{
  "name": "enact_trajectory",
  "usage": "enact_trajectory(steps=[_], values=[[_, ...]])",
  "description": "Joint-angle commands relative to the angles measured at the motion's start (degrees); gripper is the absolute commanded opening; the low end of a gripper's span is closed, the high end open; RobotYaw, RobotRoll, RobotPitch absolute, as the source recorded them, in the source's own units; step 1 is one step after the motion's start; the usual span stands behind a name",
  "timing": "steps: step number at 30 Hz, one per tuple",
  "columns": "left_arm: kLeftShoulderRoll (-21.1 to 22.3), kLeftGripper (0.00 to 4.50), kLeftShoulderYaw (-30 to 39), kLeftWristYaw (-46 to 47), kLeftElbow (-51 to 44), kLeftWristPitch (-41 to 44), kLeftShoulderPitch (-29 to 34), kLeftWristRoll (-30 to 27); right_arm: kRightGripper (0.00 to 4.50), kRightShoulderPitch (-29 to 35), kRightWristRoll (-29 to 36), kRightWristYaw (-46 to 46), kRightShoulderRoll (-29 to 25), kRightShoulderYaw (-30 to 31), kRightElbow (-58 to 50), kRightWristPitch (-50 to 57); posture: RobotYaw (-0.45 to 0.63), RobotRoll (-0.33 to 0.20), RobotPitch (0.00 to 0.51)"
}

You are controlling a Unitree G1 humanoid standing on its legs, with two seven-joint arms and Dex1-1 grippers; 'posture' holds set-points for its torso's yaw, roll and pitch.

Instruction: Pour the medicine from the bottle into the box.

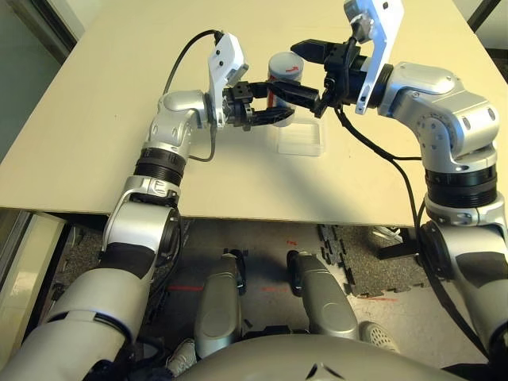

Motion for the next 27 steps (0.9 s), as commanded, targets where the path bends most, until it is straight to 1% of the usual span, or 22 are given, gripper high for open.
enact_trajectory(steps=[1,11,12,13,15,16,17,23,26,27], values=[[-0.05,2.68,-0.5,-0.66,0.27,-0.28,0.15,0.23,4.5,0.13,-0.03,-0.32,-0.26,-0.43,0.1,-0.23,-0.1,0.0,0.18],[-0.38,2.68,-0.55,-0.64,-0.63,0.05,0.56,0.0,4.5,0.49,-0.3,-0.54,-0.5,-0.16,0.6,-0.36,-0.09,0.0,0.179],[-0.36,2.68,-0.53,-0.65,-0.74,0.09,0.59,-0.01,4.12,0.51,-0.32,-0.52,-0.53,-0.13,0.63,-0.36,-0.09,0.0,0.179],[-0.34,2.68,-0.51,-0.66,-0.82,0.16,0.62,-0.03,3.9,0.51,-0.33,-0.52,-0.52,-0.13,0.68,-0.41,-0.09,0.0,0.179],[-0.3,2.68,-0.51,-0.65,-0.98,0.24,0.71,-0.04,3.26,0.5,-0.32,-0.55,-0.49,-0.15,0.76,-0.44,-0.09,0.0,0.178],[-0.28,2.68,-0.51,-0.66,-1.04,0.28,0.75,-0.04,2.81,0.46,-0.35,-0.55,-0.45,-0.16,0.83,-0.49,-0.09,0.0,0.178],[-0.25,2.68,-0.51,-0.68,-1.09,0.3,0.79,-0.04,2.57,0.4,-0.37,-0.56,-0.39,-0.18,0.92,-0.52,-0.09,0.0,0.178],[-0.06,2.68,-0.6,-1.18,-2.78,1.28,1.17,-0.43,2.56,0.27,-0.12,0.29,-0.39,-0.11,1.64,-0.87,-0.09,0.0,0.18],[-0.13,2.68,-0.9,-2.34,-5.49,2.96,1.44,-1.23,2.56,-0.1,1.6,3.85,-0.31,-0.92,3.65,-2.98,-0.08,0.0,0.182],[-0.1,2.68,-1.12,-2.87,-6.85,3.87,1.67,-1.56,2.56,-0.51,2.47,6.54,-0.52,-1.18,4.93,-4.48,-0.08,0.0,0.183]])
